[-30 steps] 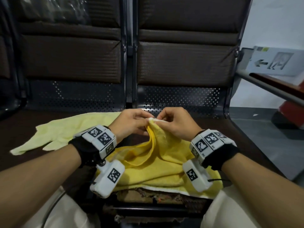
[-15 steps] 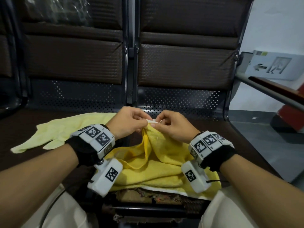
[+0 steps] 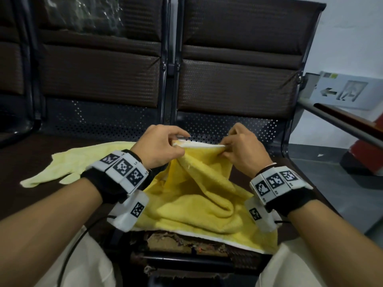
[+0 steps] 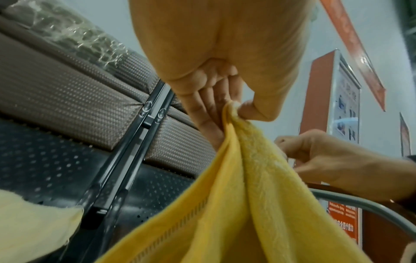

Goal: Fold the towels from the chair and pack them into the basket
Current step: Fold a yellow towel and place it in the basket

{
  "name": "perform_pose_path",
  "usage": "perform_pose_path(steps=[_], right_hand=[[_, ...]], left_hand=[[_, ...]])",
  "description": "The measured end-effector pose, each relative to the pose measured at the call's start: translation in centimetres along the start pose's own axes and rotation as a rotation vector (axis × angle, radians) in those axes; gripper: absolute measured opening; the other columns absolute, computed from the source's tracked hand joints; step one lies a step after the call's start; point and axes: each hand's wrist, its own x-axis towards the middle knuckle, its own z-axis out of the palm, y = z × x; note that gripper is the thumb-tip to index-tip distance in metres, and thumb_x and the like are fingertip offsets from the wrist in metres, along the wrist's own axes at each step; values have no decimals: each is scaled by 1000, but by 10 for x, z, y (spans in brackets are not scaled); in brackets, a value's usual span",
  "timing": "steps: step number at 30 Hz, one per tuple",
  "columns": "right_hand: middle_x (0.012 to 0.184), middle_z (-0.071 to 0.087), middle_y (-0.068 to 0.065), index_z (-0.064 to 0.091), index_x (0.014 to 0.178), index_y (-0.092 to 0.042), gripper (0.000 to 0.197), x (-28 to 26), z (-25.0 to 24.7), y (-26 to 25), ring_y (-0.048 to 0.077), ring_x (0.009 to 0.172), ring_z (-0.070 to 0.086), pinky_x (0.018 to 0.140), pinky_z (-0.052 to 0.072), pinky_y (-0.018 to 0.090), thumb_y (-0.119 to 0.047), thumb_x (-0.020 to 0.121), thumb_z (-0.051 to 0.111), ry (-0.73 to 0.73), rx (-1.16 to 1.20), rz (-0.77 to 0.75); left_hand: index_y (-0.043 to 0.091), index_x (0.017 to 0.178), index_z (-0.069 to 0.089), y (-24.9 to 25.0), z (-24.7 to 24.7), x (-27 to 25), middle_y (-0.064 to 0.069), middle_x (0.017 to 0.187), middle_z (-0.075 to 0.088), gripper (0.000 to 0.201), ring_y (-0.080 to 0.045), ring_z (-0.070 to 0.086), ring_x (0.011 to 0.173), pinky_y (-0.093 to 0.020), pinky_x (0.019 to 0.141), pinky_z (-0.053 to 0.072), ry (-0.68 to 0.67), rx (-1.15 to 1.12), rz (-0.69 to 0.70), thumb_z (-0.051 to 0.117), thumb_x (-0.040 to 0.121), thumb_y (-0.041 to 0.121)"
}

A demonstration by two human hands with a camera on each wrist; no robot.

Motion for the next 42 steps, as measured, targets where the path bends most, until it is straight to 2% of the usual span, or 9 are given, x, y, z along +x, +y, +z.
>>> perform_pose_path(steps=[6, 9, 11, 16, 20, 26, 30, 37, 42], right_hand=[[133, 42, -3, 69, 83, -19, 8, -12, -17, -12, 20, 112, 45, 67, 44, 34, -12, 78, 67, 191, -93, -40], [141, 43, 1, 73, 78, -18, 12, -17, -27, -12, 27, 116, 35, 87, 45, 42, -8, 75, 66, 210, -101, -50], [133, 49, 4, 67, 85, -18, 14, -21, -33, -13, 29, 117, 41, 94, 42, 42, -8, 76, 62, 153, 45, 19], [76, 60, -5, 53, 77, -26, 18, -22, -59, -25, 19, 79, 59, 60, 37, 25, -18, 78, 69, 203, 459, 309], [80, 66, -2, 63, 80, -23, 22, -14, -104, -37, 18, 81, 63, 64, 47, 26, -29, 70, 82, 271, 605, 392], [77, 67, -7, 64, 74, -27, 12, -1, -165, -64, 14, 80, 63, 75, 51, 32, -33, 78, 73, 487, 650, 131], [91, 69, 6, 66, 87, -16, 16, -1, -160, -59, 27, 95, 62, 83, 46, 34, -32, 85, 67, 413, 471, 132], [61, 54, -23, 60, 67, -30, 18, 18, -143, -41, -11, 63, 49, 52, 32, 1, -32, 81, 71, 447, 492, 210], [73, 62, -21, 63, 77, -33, 15, 33, -166, -39, -12, 69, 54, 69, 43, 10, -22, 85, 69, 591, 676, 82]], left_hand=[[20, 104, 71, 8, 4, -7, 3, 80, 66, 29, -13, 59, 76, -30, 72, 50, 16, 169, 34, 54, 80, 26], [22, 92, 69, 17, 4, -13, 2, 76, 66, 20, -19, 61, 74, -35, 70, 52, 109, 146, 70, 53, 81, 26], [24, 84, 66, 25, 2, -18, 8, 68, 61, 13, -14, 58, 68, -29, 62, 47, 175, 69, 28, 53, 83, 25], [26, 79, 63, 60, -20, -16, 10, 63, 58, 15, -8, 52, 60, -23, 53, 35, 221, -72, -32, 50, 86, 22], [15, 84, 64, 90, -52, -9, -5, 82, 66, 21, -23, 60, 76, -29, 63, 44, 235, -66, -56, 46, 89, 24], [12, 90, 62, 116, -96, -2, -9, 96, 66, 27, -27, 56, 94, -28, 74, 36, 416, -133, -20, 40, 92, 26], [12, 93, 64, 107, -94, 1, -9, 93, 67, 22, -29, 59, 94, -30, 74, 41, 292, -61, -44, 44, 90, 19], [12, 100, 64, 101, -87, 43, -12, 99, 67, 22, -29, 59, 98, -27, 74, 39, 249, -34, -37, 44, 91, 15], [11, 99, 61, 129, -101, 75, -9, 98, 65, 21, -20, 56, 87, -24, 71, 36, 416, -99, 75, 41, 92, 12]])
